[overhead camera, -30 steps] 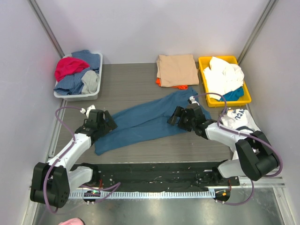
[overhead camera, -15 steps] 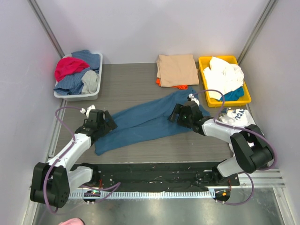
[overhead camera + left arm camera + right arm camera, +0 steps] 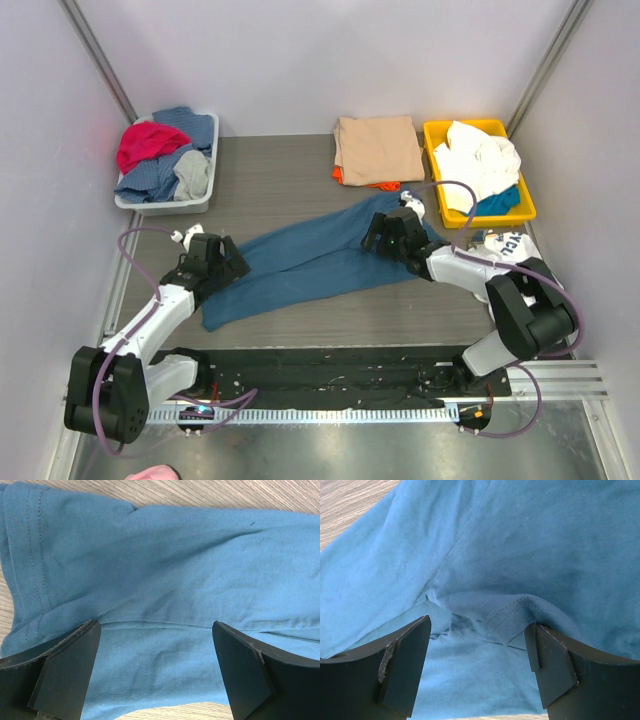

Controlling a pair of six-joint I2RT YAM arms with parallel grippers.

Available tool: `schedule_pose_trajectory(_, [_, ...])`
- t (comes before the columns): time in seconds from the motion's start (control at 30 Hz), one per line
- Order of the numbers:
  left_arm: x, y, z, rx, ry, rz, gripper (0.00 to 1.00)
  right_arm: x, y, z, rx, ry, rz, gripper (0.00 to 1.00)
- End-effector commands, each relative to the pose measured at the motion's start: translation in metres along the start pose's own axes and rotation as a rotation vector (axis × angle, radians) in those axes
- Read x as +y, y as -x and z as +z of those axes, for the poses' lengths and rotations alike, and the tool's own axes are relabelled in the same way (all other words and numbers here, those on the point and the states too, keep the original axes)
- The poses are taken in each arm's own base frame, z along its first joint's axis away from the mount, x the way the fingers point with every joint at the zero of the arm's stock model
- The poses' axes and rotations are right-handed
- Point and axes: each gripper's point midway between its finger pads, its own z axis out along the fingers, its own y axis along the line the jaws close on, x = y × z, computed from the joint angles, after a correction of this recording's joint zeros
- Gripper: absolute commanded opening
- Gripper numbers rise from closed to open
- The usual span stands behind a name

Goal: Fold and stack the t-shirts
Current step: Fold the tshirt

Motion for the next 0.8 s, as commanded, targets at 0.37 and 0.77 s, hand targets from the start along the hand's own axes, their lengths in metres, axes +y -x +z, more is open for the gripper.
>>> schedule_pose_trajectory(0.37, [-0.001, 0.008, 0.0, -0.028, 0.001, 0.009, 1.0, 0.017, 0.032, 0.01, -0.098, 0.023, -0.061, 0.54])
schedule_pose_trajectory(0.77, [-0.001, 0.007, 0.0, -0.024, 0.001, 0.01, 1.0, 0.024, 0.037, 0.003, -0.109, 0.05, -0.041, 0.32])
